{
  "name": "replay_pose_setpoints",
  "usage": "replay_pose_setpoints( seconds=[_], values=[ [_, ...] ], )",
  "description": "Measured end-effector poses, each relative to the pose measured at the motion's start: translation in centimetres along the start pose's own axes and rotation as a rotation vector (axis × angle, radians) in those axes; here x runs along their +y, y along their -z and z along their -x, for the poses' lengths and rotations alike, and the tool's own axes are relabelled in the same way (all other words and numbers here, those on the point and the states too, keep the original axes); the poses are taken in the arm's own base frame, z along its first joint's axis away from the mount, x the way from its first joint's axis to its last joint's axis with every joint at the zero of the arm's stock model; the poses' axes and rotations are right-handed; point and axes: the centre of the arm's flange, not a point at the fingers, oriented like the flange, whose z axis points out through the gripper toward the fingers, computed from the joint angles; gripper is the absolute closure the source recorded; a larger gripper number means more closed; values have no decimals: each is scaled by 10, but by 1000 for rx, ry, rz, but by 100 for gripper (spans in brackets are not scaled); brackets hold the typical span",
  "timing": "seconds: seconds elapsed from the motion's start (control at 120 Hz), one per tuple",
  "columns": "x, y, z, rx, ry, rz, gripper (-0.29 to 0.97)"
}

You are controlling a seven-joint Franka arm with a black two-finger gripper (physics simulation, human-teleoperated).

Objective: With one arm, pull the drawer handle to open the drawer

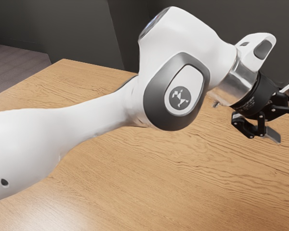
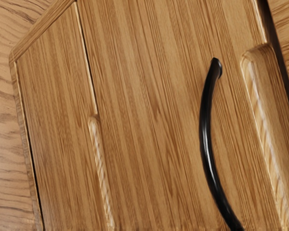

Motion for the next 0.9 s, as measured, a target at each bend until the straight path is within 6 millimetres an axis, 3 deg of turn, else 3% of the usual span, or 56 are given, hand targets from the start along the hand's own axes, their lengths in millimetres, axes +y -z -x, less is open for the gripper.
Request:
replay_pose_setpoints(
  seconds=[0.2, 0.417, 0.9],
  values=[
    [13, 1, 10, -18, -31, -14, 0],
    [22, -17, 11, -24, -53, -29, 0],
    [15, -30, 8, -26, -53, -64, 0]
  ],
)
